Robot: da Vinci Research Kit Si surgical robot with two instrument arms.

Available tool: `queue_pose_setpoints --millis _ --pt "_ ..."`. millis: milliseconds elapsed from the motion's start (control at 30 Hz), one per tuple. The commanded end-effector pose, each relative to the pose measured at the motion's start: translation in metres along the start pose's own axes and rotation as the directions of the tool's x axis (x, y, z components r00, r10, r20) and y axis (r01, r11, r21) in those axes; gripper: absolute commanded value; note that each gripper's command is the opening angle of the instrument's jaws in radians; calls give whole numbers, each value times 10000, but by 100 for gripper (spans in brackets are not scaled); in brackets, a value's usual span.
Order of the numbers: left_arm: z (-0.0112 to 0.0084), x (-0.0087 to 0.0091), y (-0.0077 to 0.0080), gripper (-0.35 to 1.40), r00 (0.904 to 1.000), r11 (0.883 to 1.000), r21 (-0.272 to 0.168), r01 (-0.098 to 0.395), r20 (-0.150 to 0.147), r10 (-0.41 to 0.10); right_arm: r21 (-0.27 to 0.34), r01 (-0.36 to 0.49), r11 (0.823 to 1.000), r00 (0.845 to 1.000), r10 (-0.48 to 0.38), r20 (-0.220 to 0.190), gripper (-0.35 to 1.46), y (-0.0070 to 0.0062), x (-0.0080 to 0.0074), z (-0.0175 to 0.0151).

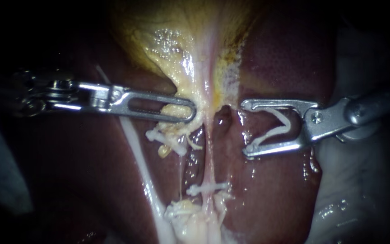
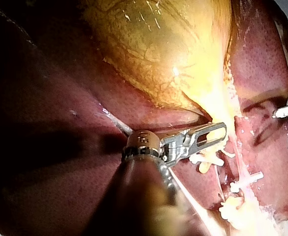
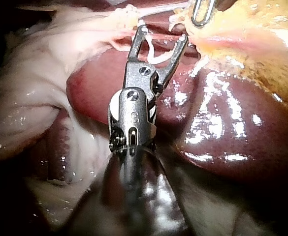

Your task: Clipping second clip right tube

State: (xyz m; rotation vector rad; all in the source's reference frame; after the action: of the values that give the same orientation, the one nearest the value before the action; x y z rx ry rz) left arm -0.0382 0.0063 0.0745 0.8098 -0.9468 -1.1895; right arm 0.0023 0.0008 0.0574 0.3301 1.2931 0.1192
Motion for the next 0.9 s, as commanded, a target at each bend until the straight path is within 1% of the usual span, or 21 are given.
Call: queue_pose_setpoints --millis 33,67,267,367,467,533,600,667,700,767,867,900 --pt "-4 -2 -1 -35 10000 10000 44 -3 -30 3 -9 -3 10000 10000 3 4 50 0 0 0" --pt "-11 -4 -3 -35 10000 10000 81 13 -67 -12 -9 -3 10000 10000 3 4 50 0 0 0" --pt "-51 -19 -17 -35 9998 9998 -110 142 105 -141 -10 -4 10000 10000 4 4 50 0 0 0" --pt "-64 -22 -23 -35 9997 9997 -133 189 174 -186 -13 -5 10000 10000 5 4 50 0 0 1" --pt "-67 -22 -26 -35 9996 9997 -132 208 216 -205 37 59 10000 10000 -59 -12 50 0 0 3" --pt "-66 -22 -27 -35 9995 9997 -141 210 226 -206 25 -398 9992 9992 398 14 50 -2 -1 6" --pt "-64 -22 -27 -35 9995 9997 -147 210 232 -207 29 -834 9965 9963 834 189 50 -5 -4 12" --pt "-64 -22 -27 -35 9995 9997 -149 211 234 -207 53 -1253 9921 9911 1250 448 50 -8 -9 19" --pt "-64 -22 -27 -35 9995 9997 -149 211 234 -208 84 -1624 9867 9849 1615 617 49 -10 -13 25" --pt "-64 -21 -27 -35 9995 9997 -150 212 236 -208 113 -1966 9804 9782 1953 703 49 -14 -21 36" --pt "-64 -21 -29 -35 9995 9996 -156 216 242 -212 118 -2827 9591 9566 2810 767 49 -20 -36 53" --pt "-64 -21 -29 -35 9995 9996 -158 217 244 -213 149 -3123 9499 9471 3101 832 49 -22 -42 61"
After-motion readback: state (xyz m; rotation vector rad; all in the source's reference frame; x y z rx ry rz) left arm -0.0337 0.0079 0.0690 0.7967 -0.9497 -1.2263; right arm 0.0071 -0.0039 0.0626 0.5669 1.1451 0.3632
